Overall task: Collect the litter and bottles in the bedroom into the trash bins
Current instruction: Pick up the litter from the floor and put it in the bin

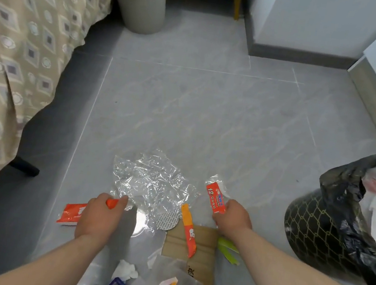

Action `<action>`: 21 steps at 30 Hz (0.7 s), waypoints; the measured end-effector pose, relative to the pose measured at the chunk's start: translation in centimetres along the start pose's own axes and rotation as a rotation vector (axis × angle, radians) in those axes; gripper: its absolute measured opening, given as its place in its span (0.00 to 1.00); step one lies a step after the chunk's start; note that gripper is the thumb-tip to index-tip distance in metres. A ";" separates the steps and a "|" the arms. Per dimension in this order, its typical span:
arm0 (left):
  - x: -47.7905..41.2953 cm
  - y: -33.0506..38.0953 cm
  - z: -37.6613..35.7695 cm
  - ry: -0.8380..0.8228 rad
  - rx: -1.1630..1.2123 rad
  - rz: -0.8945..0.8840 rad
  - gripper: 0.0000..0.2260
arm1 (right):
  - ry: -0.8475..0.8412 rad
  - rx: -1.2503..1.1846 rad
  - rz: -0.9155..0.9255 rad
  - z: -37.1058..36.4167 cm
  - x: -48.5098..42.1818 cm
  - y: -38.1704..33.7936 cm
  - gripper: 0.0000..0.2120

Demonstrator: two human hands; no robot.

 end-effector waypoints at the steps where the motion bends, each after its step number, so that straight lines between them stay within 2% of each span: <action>1: 0.1 0.1 1.0 0.016 0.001 0.006 0.16 | -0.045 -0.071 0.061 0.5 0.4 -0.7 0.02; 4: 1.0 1.3 4.7 0.059 0.056 0.004 0.17 | -0.087 -0.106 0.246 4.1 2.5 -4.1 0.10; 8: 2.9 4.8 10.5 0.074 0.241 -0.040 0.17 | -0.075 -0.086 0.445 12.0 7.3 -8.4 0.06; 11: 6.0 10.9 13.8 0.028 0.350 -0.173 0.20 | -0.021 -0.158 0.553 19.1 12.3 -9.8 0.07; 15: 13.0 21.4 15.2 0.027 0.559 -0.360 0.08 | 0.095 -0.298 0.607 27.4 17.5 -7.4 0.06; 17: 16.4 26.4 13.1 -0.103 0.648 -0.416 0.09 | 0.132 -0.364 0.594 30.6 18.6 -4.6 0.05; 21: 23.6 35.0 6.8 -0.387 0.866 -0.461 0.18 | 0.217 -0.562 0.552 36.8 18.7 2.3 0.04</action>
Point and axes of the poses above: each hand's wrist, its own x-axis away from the middle knuckle, its own z-axis out of the back of the hand, y = z × x, the point moved 8 cm from there along -x, towards the middle knuckle, and after that the axes turned 4 degrees about -y, right-handed, at the moved point
